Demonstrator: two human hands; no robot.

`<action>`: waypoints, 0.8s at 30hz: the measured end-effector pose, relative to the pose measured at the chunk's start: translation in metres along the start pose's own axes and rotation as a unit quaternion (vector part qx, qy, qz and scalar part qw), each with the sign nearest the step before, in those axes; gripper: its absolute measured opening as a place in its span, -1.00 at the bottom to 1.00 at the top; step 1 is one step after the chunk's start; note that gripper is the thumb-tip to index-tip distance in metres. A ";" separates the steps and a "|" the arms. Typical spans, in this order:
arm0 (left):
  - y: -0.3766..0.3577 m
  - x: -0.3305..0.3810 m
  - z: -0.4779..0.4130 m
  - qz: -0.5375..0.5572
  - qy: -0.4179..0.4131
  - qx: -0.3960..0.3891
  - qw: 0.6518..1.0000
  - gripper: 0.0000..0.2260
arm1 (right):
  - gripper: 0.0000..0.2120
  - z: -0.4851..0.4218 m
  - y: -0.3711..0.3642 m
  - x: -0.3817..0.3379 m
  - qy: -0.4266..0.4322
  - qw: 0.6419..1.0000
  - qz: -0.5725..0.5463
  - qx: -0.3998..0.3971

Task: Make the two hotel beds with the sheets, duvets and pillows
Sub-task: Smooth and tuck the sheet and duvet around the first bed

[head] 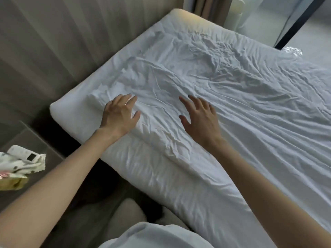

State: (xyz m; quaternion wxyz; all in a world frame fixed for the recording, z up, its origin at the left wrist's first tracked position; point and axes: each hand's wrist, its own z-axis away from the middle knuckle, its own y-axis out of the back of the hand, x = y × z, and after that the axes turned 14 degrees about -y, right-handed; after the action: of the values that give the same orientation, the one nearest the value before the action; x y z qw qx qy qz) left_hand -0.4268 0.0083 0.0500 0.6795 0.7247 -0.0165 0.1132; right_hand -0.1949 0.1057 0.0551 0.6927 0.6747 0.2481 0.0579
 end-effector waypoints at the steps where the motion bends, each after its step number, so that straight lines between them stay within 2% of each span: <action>1: 0.003 -0.006 -0.008 -0.006 0.004 0.001 1.000 -0.50 | -0.45 -0.013 0.001 -0.005 0.007 1.000 0.001 -0.001; 8: 0.007 -0.069 -0.077 -0.003 0.029 -0.014 0.999 -0.42 | -0.39 -0.121 -0.006 -0.042 0.048 0.998 0.037 -0.023; 14: -0.026 -0.149 -0.167 0.031 0.062 -0.058 0.996 -0.33 | -0.22 -0.235 -0.037 -0.080 0.054 0.995 0.070 -0.047; 24: -0.141 -0.293 -0.327 0.133 0.154 -0.124 0.971 -0.21 | -0.22 -0.440 -0.175 -0.149 0.041 0.986 0.112 -0.120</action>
State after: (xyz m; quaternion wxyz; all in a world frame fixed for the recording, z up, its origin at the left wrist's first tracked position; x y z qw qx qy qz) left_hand -0.7336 0.3040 -0.1259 0.7374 0.5999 -0.0219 0.3097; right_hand -0.5550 0.4274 -0.0596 0.7472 0.6070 0.1903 0.1923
